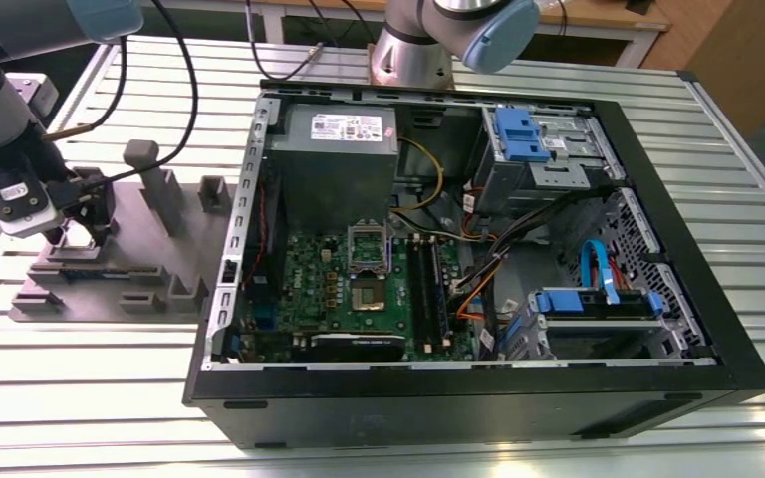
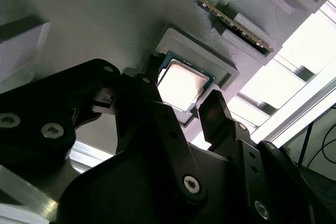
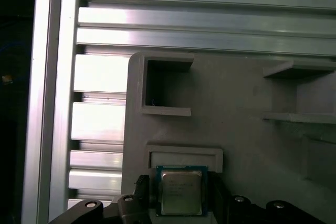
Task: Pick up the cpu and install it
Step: 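Pick up the cpu and move it towards the insertion slot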
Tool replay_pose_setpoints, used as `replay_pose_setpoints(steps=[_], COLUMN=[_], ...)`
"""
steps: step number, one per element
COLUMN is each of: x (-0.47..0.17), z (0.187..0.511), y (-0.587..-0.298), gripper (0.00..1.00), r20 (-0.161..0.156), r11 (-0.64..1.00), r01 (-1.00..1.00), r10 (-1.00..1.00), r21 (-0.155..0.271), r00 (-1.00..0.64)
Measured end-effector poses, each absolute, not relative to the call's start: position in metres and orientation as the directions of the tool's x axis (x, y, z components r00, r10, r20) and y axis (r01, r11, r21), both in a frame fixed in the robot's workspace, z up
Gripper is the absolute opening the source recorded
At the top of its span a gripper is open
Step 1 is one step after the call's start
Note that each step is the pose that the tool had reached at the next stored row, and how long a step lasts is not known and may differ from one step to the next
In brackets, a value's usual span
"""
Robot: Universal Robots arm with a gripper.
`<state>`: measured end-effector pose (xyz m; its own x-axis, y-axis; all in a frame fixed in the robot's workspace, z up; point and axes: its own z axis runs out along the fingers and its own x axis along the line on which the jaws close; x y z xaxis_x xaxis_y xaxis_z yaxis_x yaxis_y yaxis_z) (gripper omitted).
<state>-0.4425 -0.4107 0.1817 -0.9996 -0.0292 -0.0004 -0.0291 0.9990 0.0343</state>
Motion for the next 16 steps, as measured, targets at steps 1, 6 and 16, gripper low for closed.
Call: replay_pose_setpoints(steps=[1,6,16], x=[-0.4424,-0.4425,-0.4424], z=[0.1816,0.1824,0.1821], y=[-0.4107,-0.4107,-0.4107], gripper=[0.58,0.58,0.58], r20=[-0.001,-0.002,-0.008], r11=[0.999,0.999,0.999], r01=[-0.029,-0.029,-0.029], r10=[-0.029,-0.029,-0.029], r21=[0.034,0.034,0.034], r00=[-1.0,-1.0,-1.0])
